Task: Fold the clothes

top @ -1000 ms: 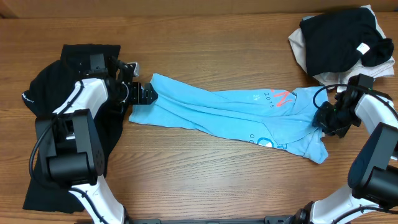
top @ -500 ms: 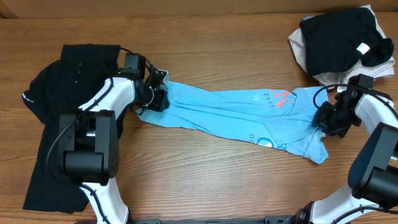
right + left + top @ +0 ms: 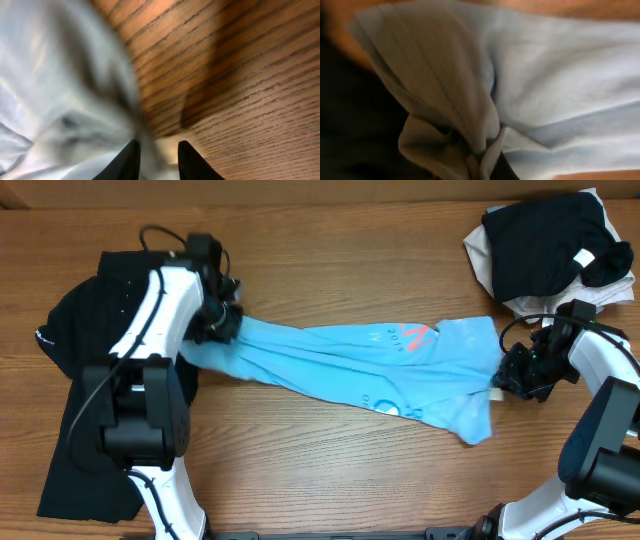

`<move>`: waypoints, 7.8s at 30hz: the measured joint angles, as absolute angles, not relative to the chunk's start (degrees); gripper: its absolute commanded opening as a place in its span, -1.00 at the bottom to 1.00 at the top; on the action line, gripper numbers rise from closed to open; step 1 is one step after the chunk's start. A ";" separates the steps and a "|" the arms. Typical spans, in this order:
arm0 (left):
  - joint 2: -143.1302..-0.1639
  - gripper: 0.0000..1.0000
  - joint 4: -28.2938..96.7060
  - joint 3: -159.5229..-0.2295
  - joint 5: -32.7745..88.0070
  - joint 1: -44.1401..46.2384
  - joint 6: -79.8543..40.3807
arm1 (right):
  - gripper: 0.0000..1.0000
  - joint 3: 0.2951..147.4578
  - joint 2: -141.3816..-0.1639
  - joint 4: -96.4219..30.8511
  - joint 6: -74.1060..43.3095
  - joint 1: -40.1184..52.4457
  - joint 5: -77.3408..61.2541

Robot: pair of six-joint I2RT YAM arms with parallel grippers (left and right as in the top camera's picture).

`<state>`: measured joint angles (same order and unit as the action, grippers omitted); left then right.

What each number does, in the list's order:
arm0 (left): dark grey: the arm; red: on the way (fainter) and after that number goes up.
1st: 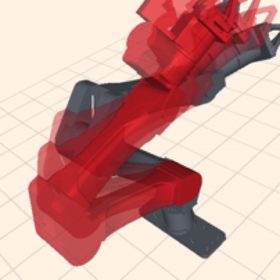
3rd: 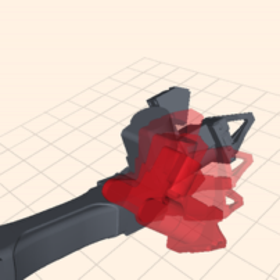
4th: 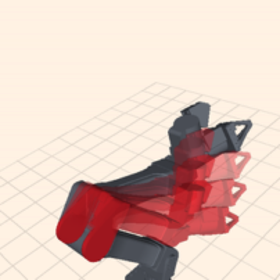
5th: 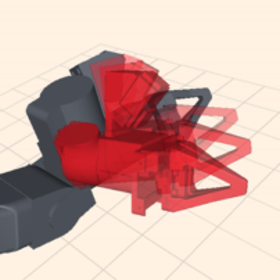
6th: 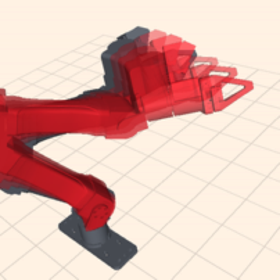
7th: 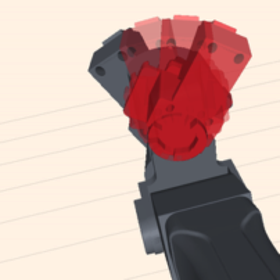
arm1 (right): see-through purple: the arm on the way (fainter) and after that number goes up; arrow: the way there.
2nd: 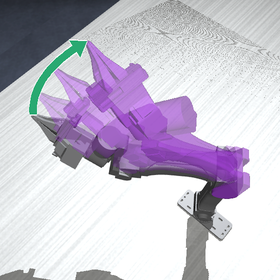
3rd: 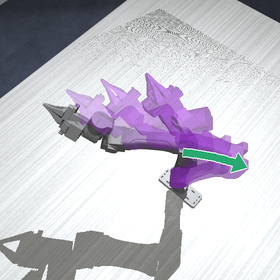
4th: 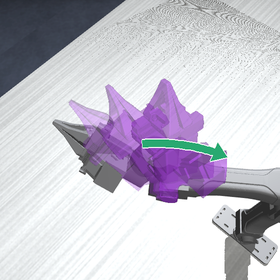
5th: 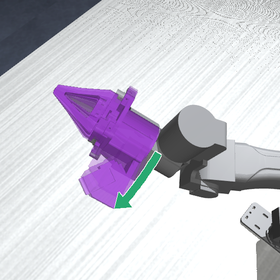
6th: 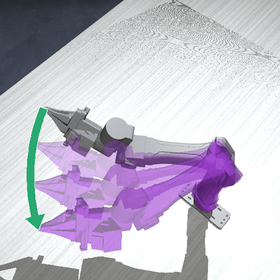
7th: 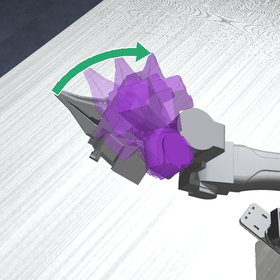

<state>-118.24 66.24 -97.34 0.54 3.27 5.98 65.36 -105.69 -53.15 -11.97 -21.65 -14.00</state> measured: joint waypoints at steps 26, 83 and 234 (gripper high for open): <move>-118.24 -0.80 68.51 -103.70 0.27 25.82 5.89 | -0.24 65.58 -105.69 -53.15 -11.94 -21.65 -14.11; -129.19 0.22 59.77 -105.60 3.07 34.04 2.85 | -0.04 65.58 -105.69 -53.15 -11.90 -21.67 -13.96; -139.50 1.00 91.13 -168.94 5.39 33.06 7.64 | 0.41 60.34 -105.14 -40.45 -3.42 -9.69 -27.66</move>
